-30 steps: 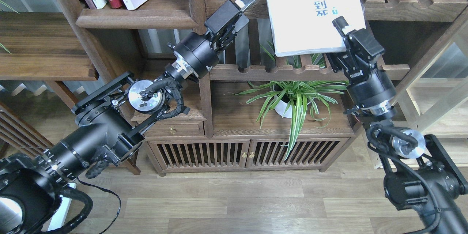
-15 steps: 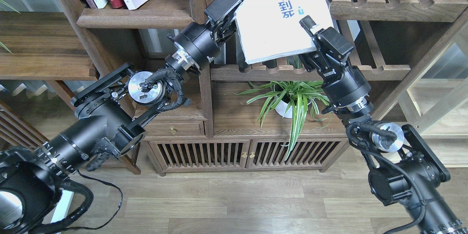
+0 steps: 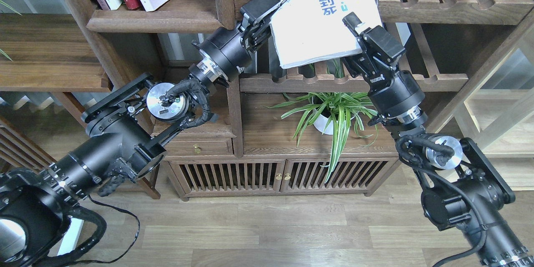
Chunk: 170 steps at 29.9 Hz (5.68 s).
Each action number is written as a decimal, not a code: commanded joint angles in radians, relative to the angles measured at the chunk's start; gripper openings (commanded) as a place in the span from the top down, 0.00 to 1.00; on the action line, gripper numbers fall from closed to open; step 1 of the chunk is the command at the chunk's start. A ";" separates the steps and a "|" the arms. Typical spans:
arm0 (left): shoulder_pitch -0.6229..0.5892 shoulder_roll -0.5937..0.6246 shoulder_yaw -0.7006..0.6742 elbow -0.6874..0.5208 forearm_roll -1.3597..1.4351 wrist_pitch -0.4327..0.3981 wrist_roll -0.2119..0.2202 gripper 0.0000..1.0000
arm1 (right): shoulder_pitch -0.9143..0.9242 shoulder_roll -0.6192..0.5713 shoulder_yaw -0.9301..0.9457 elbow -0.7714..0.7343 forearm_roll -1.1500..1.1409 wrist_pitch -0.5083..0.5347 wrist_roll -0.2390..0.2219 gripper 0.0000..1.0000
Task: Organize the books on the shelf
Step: 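Raise the left gripper to the white book's edge beside the right gripper, then grasp the white book's edge with the left gripper, then release the right gripper and carry the white book away with the left gripper, then lift the white book with the left gripper up onto the upper shelf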
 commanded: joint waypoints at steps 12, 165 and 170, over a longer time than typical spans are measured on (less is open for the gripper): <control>-0.002 0.000 0.008 0.007 0.001 0.006 0.007 0.47 | 0.019 0.009 -0.009 -0.001 0.001 0.000 0.001 0.96; 0.243 0.904 -0.480 -0.353 0.408 -0.079 0.192 1.00 | 0.099 -0.181 0.145 -0.438 -0.283 -0.084 0.007 0.05; 0.182 0.851 -0.477 -0.304 0.409 -0.079 0.265 1.00 | 0.116 -0.181 0.142 -0.437 -0.285 -0.085 0.004 0.05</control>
